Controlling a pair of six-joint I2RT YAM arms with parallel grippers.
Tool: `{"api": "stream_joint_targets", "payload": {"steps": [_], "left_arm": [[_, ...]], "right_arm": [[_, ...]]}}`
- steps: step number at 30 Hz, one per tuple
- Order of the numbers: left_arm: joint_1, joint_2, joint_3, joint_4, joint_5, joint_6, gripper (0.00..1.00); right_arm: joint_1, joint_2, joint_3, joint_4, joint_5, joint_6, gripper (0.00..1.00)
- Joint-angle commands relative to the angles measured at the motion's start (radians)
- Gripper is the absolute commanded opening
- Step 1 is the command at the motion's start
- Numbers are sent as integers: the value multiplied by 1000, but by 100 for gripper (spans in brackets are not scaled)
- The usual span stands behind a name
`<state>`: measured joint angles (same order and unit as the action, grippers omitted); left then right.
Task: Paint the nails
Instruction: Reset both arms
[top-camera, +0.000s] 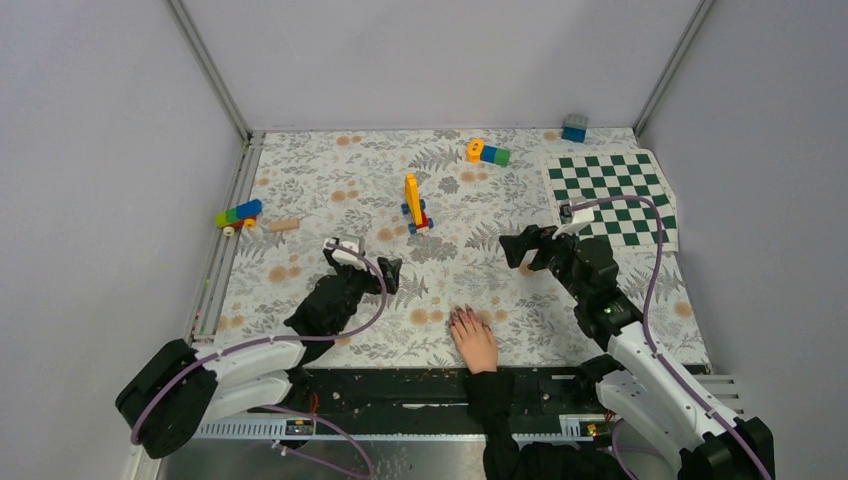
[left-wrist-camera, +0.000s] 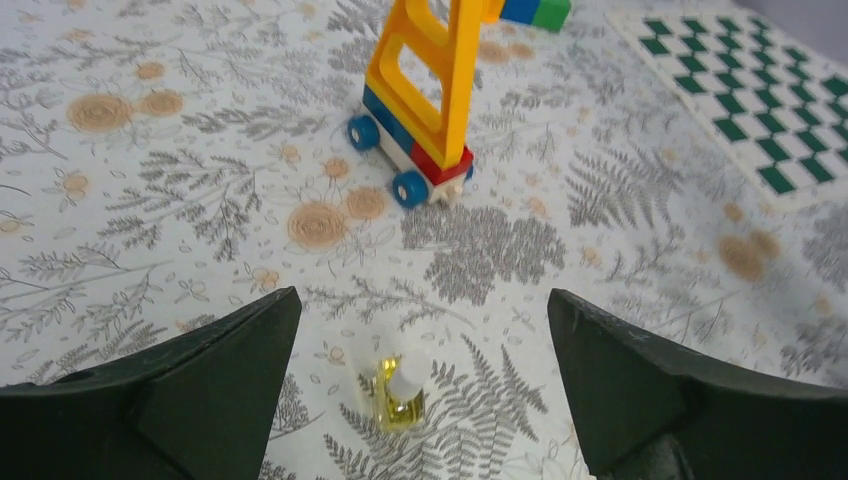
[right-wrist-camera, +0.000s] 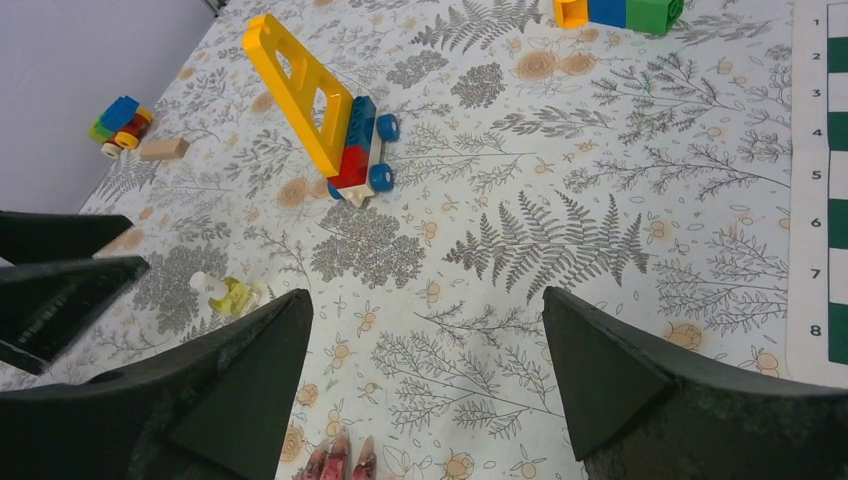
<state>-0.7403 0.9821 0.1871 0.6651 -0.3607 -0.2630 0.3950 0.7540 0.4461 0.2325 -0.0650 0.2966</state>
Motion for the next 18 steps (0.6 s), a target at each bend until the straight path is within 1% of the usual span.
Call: {"api": "stream_joint_targets", "payload": {"steps": [1, 5, 9, 12, 13, 15, 17, 18], "left_arm": [[45, -103, 159, -274, -19, -109, 99], [117, -167, 312, -508, -18, -216, 99], [234, -180, 497, -757, 117, -274, 99], [315, -177, 608, -878, 228, -257, 99], [353, -172, 646, -916, 257, -246, 99], [404, -159, 719, -994, 294, -209, 99], [443, -145, 786, -1064, 289, -149, 99], [456, -141, 813, -1094, 252, -110, 99]], "right_arm": [[-16, 11, 60, -25, 10, -15, 93], [-30, 19, 98, -102, 23, -41, 94], [-58, 16, 134, -180, 35, -61, 94], [-90, -1, 147, -216, 47, -64, 95], [-100, -8, 153, -225, 54, -63, 98], [-119, -23, 166, -276, 59, -72, 99], [-134, -44, 179, -304, 92, -84, 100], [-140, -55, 184, -316, 107, -90, 100]]}}
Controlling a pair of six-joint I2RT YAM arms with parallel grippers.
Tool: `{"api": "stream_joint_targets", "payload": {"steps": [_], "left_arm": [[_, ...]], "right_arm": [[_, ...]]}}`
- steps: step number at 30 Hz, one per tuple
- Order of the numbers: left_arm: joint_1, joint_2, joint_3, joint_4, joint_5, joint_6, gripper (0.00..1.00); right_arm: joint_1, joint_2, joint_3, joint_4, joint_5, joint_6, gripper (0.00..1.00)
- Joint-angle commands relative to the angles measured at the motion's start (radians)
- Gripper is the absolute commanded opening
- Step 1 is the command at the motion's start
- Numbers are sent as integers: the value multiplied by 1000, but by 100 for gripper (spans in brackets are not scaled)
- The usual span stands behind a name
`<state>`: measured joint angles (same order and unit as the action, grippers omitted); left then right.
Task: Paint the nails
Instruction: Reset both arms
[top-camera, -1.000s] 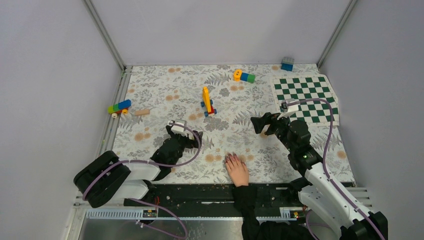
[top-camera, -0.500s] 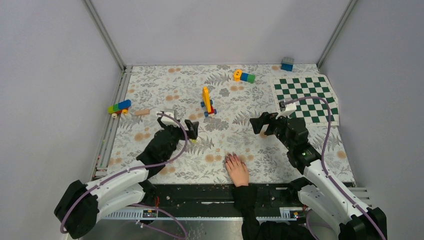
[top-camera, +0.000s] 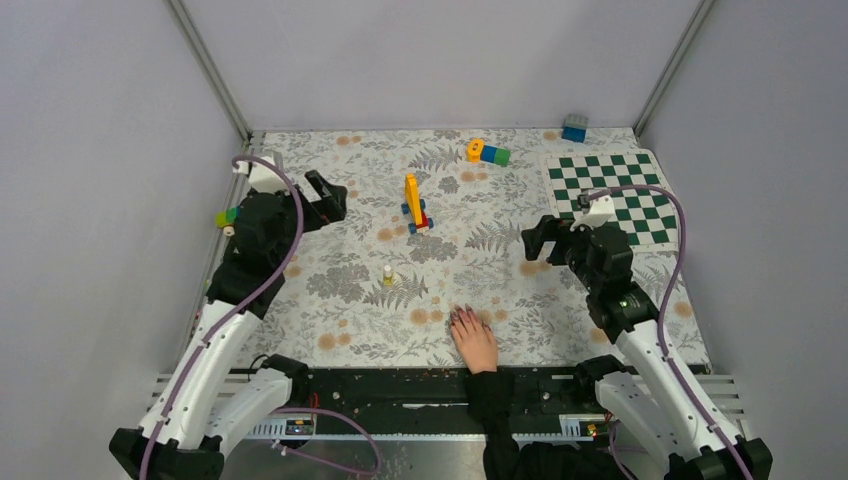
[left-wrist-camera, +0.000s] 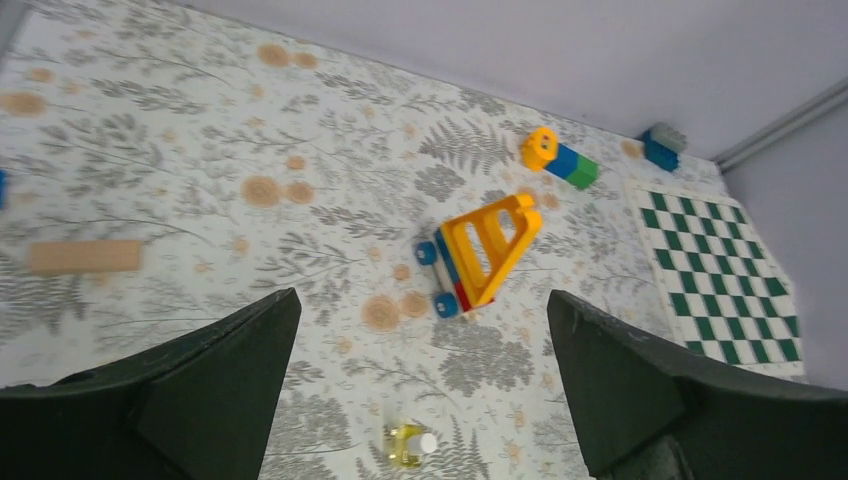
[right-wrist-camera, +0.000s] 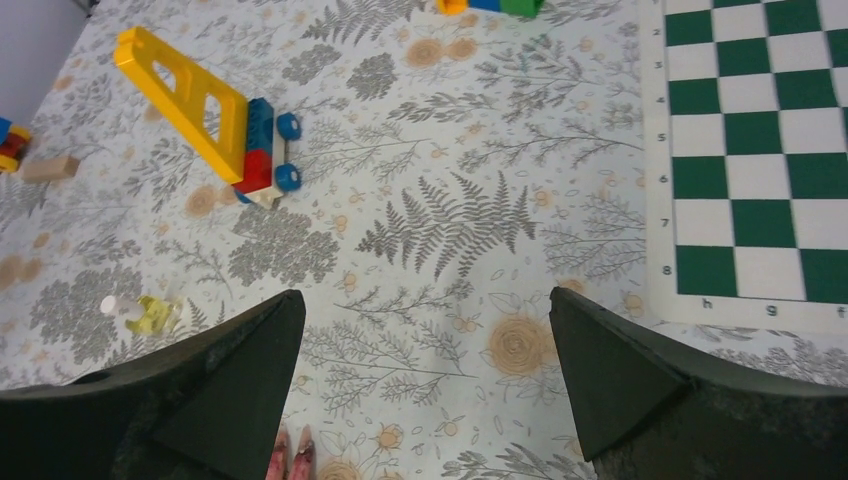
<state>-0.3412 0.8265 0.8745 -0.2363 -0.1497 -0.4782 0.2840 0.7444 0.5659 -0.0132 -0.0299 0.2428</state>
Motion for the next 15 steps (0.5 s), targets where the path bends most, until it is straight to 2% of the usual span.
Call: {"api": "stream_joint_targets", "payload": {"steps": [1, 4, 10, 15], "left_arm": [[68, 14, 146, -221, -11, 134, 99], [83, -15, 179, -253, -142, 209, 99], [84, -127, 126, -219, -204, 345, 99], [84, -194, 58, -207, -292, 393, 99]], "right_arm": [[-34, -58, 71, -82, 86, -43, 99], [-43, -99, 95, -115, 133, -65, 100], [-46, -188, 97, -111, 238, -112, 100], [-46, -282, 6, -13, 335, -146, 99]]}}
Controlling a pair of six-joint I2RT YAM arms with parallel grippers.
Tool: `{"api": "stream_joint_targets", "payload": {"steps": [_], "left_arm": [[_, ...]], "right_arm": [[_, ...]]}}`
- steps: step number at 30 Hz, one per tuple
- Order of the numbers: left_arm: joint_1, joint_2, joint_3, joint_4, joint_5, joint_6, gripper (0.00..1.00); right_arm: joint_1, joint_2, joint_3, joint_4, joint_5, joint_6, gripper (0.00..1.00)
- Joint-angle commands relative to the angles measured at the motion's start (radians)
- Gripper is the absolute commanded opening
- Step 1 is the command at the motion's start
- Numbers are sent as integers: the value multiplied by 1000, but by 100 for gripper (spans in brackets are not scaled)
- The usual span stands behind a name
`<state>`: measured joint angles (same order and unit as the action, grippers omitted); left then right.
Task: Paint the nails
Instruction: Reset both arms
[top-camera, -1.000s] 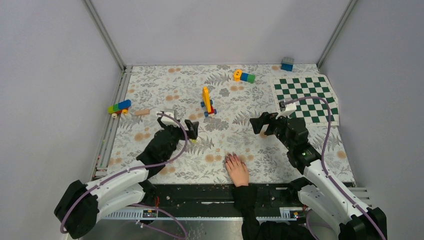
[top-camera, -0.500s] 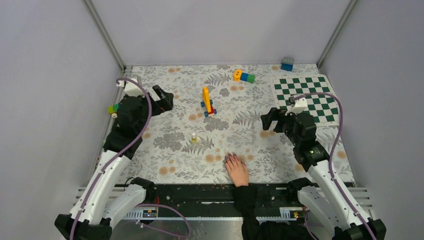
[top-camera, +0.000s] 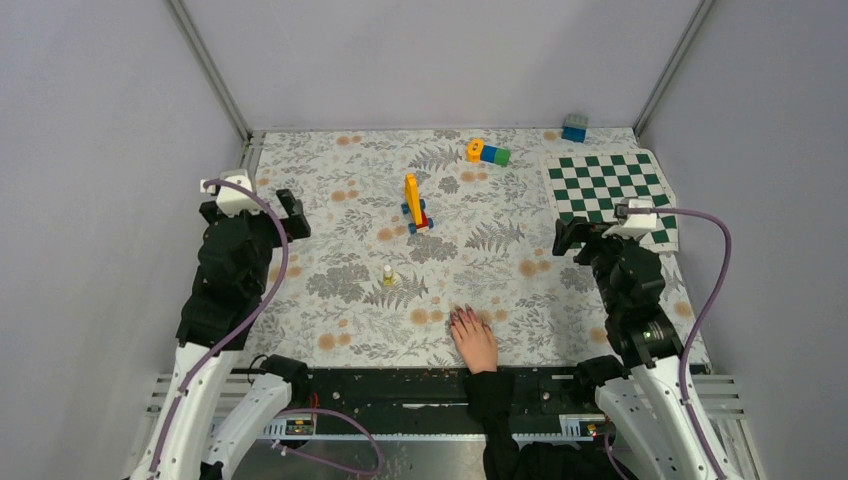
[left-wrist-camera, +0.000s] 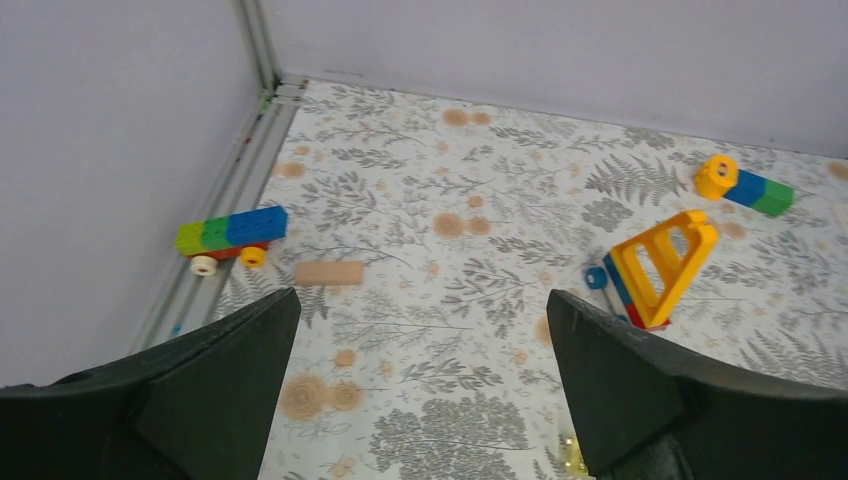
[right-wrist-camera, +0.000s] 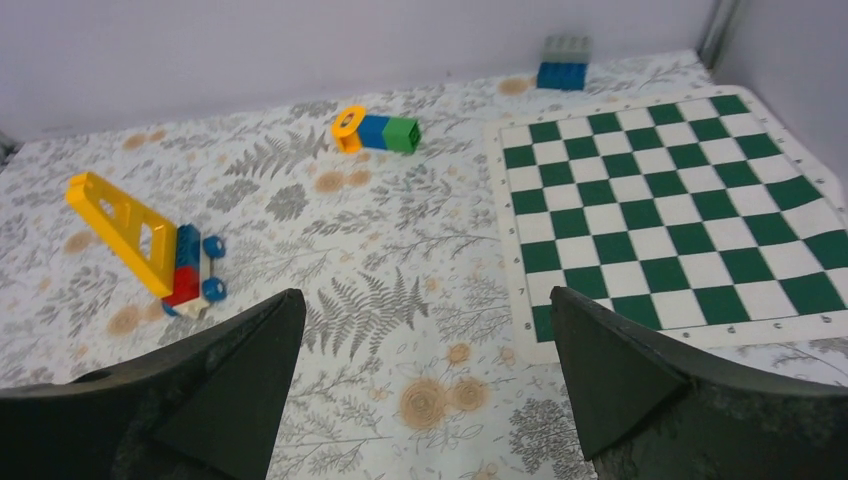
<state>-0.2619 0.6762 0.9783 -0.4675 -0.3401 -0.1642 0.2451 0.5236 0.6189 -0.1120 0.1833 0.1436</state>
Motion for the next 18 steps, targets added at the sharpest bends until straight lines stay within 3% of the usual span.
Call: {"api": "stream_joint_targets", "payload": {"steps": [1, 6, 18], "left_arm": [[4, -56, -60, 32, -97, 74, 99], [4, -89, -101, 62, -70, 67, 99], [4, -118, -109, 57, -20, 60, 99]], "right_arm": [[-8, -86, -73, 118, 134, -49, 100], [-7, -199, -206, 267, 170, -66, 99], [-7, -218, -232, 284, 172, -66, 99]]}}
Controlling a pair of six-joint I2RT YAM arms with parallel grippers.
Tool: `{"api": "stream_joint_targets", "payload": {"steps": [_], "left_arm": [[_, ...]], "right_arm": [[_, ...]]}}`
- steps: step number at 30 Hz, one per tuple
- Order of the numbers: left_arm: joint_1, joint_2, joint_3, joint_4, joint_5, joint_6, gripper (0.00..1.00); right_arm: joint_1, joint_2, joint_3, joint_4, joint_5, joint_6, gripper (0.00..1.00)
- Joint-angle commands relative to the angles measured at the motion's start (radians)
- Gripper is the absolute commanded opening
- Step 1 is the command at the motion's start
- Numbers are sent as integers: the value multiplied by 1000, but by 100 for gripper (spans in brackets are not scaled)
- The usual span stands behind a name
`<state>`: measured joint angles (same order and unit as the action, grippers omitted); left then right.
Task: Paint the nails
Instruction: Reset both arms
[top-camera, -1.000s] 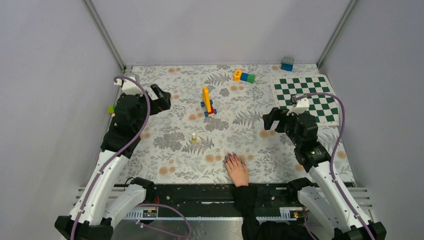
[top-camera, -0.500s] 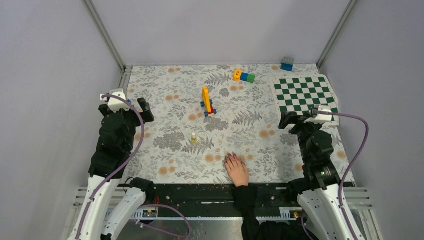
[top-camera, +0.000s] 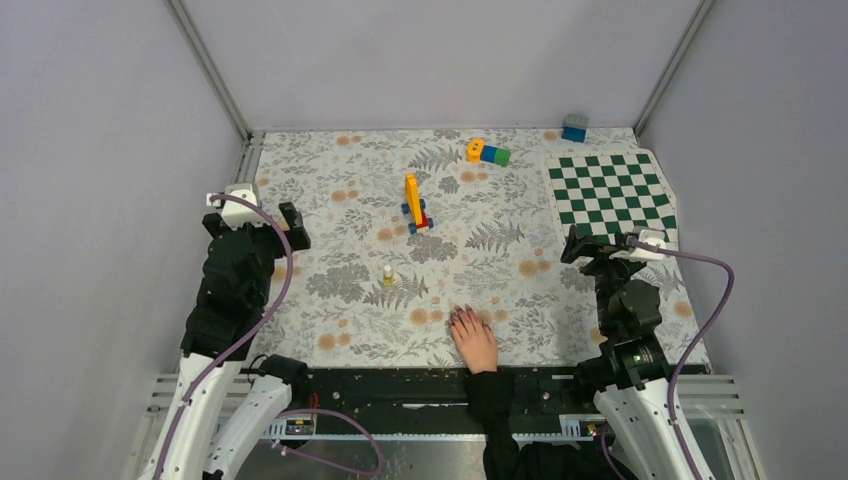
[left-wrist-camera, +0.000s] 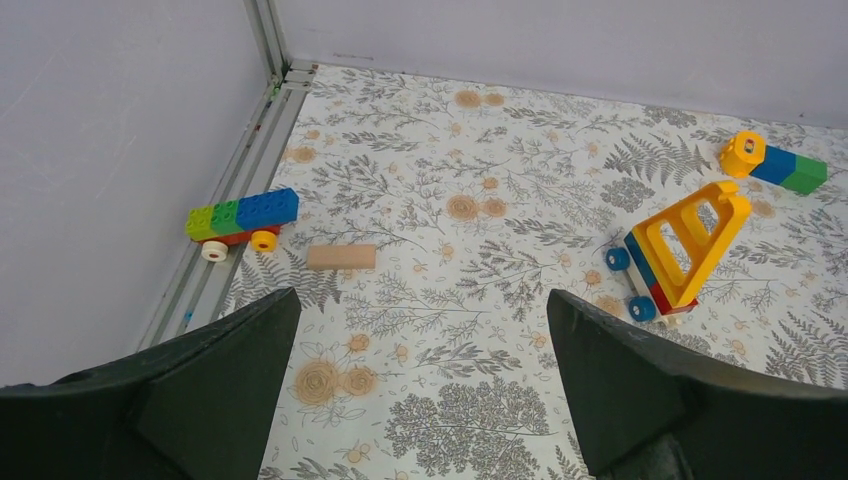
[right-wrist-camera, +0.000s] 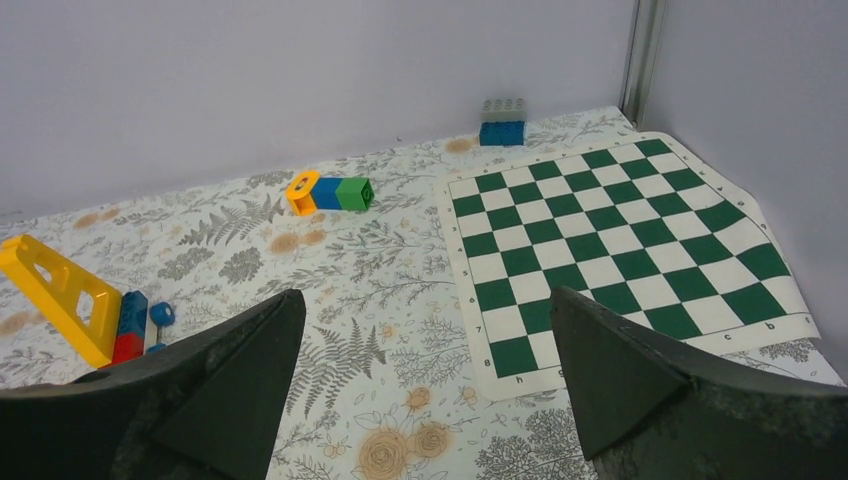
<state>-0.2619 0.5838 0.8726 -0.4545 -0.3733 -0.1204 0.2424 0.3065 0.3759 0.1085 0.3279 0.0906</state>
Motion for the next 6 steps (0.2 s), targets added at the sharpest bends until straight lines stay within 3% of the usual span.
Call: {"api": "stream_joint_targets", "payload": {"steps": [1, 6], "left_arm": [[4, -31, -4, 43, 13, 18, 99], [4, -56, -11, 47, 15, 12, 99]], "right_arm": [[-5, -2, 9, 63, 27, -13, 99], [-5, -9, 6, 63, 25, -16, 100]]}}
